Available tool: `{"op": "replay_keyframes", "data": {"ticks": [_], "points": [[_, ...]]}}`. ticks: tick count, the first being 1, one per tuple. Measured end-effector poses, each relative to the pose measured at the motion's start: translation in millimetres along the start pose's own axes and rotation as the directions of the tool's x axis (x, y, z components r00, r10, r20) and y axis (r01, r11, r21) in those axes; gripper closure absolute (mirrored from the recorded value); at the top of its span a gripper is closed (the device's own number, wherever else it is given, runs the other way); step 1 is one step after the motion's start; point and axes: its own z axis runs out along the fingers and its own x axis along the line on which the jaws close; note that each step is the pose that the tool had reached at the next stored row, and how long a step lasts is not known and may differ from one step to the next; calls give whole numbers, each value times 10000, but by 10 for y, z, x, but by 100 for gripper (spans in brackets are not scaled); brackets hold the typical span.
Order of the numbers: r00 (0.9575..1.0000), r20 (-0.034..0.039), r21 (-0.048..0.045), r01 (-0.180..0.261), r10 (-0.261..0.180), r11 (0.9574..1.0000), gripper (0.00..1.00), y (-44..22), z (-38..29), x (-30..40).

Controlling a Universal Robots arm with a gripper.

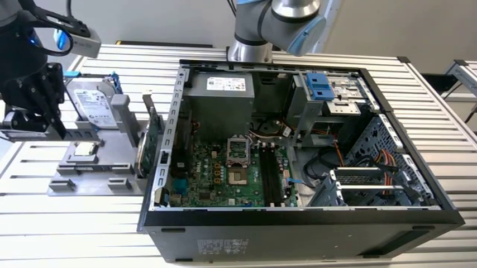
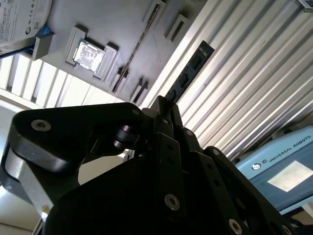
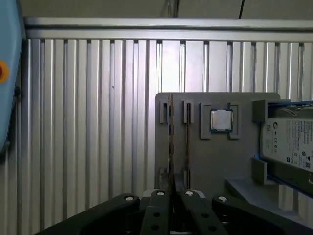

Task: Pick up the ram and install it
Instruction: 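Pick up the ram and move it above insertion slot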

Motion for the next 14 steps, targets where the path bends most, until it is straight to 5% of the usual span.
{"op": "replay_keyframes", "data": {"ticks": [14], "points": [[10000,0,0,0,0,10000,100,5,-118,2]]}}
